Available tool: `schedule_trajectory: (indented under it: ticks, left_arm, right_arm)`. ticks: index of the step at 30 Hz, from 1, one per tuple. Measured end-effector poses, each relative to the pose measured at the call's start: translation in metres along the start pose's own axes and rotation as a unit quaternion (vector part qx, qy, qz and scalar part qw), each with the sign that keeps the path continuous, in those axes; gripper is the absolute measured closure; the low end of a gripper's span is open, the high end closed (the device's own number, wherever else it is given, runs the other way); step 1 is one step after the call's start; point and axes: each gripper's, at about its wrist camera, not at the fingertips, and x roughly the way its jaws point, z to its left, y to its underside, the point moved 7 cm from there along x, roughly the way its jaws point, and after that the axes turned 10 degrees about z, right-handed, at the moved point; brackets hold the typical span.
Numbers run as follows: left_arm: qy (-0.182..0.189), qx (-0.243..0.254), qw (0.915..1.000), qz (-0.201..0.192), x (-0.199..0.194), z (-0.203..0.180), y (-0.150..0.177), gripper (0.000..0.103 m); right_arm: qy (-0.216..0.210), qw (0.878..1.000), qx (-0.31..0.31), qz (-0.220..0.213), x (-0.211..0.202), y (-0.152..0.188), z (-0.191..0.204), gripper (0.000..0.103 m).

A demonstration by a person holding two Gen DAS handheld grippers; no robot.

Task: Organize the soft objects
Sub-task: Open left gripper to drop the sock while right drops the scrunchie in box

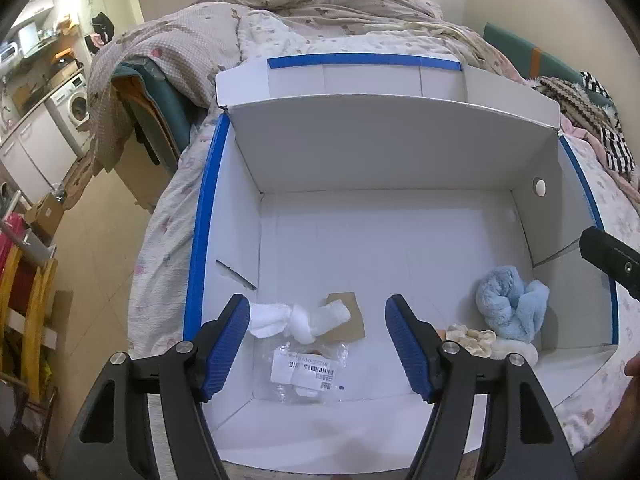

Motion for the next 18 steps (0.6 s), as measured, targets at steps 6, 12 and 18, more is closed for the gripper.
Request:
schedule_trajectory:
  ticks: [6,12,18]
  left_arm:
    - [-0.001,-0.010,0.9999,-0.008,-0.004,0.006,-0.001,0.035]
    - [-0.007,-0.007,0.9999,-0.013,-0.007,0.008,0.000,0.035]
    - [-0.005,-0.018,0.9996,-0.019,-0.016,0.014,0.004,0.035]
  right_arm:
    - [-0.018,0.999,0.030,0.017,0.007,0.000,-0.009,0.005]
    - [-0.024,0.999,0.030,0.021,0.007,0.001,-0.008,0.005]
    - [-0.022,0.999,0.026,0.018,0.005,0.002,-0.007,0.005]
